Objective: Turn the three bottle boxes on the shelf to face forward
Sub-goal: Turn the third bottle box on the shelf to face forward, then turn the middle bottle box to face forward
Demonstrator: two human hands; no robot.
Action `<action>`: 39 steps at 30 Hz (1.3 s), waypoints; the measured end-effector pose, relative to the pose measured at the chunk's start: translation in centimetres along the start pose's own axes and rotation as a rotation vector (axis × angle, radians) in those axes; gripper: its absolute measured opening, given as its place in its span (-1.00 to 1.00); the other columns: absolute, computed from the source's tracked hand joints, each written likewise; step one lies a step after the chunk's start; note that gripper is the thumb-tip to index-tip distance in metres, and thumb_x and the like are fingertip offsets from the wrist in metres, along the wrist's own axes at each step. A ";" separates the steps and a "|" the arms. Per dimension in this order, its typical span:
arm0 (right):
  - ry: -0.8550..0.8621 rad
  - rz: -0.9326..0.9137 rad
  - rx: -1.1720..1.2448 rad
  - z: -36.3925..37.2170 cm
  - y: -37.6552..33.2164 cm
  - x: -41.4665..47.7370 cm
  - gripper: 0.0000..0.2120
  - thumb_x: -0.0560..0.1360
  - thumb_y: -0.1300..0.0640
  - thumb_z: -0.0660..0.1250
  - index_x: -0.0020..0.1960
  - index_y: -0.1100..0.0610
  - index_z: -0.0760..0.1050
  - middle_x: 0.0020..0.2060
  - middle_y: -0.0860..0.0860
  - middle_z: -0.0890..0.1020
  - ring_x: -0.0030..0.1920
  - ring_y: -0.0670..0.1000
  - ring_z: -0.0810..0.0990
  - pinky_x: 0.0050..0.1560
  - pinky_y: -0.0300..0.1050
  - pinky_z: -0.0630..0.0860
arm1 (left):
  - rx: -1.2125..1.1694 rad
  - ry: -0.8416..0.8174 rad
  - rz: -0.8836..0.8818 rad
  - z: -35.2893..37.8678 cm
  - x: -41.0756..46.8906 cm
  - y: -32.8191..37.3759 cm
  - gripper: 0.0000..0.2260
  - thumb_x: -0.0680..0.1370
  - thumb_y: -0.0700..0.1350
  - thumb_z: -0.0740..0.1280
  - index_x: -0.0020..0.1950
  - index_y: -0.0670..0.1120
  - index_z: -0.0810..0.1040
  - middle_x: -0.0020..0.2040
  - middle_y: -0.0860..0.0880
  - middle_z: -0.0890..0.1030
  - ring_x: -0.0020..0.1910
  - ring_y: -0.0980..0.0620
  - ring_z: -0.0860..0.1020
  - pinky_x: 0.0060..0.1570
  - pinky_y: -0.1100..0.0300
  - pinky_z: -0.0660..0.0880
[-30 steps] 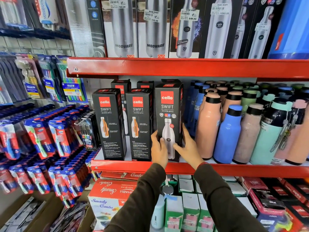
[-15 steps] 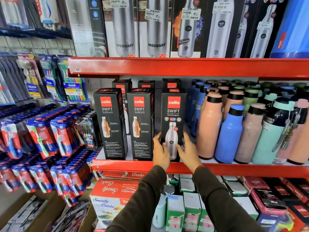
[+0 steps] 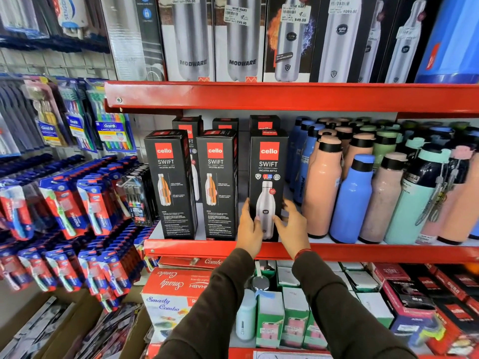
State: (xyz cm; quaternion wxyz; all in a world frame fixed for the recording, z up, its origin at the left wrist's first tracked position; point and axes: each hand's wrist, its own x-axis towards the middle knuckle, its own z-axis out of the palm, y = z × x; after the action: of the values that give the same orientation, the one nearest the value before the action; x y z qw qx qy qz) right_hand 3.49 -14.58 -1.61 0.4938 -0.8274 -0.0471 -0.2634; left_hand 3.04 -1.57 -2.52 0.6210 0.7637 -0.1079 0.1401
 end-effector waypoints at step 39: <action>-0.110 0.025 0.173 11.1 -7.2 -3.7 -0.18 0.37 0.14 0.52 0.50 -0.07 0.19 0.31 -0.04 0.54 0.33 -0.09 0.51 0.38 -0.08 0.44 | -0.361 0.268 -0.149 -11.8 -0.6 0.8 -0.57 0.63 0.19 0.07 0.36 0.07 0.56 0.32 -0.08 0.61 0.35 -0.01 0.54 0.45 -0.06 0.38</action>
State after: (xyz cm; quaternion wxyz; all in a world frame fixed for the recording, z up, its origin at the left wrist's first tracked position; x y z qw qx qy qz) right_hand 2.21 -0.93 -1.85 0.5634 -0.7953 -0.0865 -0.2061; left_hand 1.22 9.84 0.22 0.7647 0.6208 0.0088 0.1724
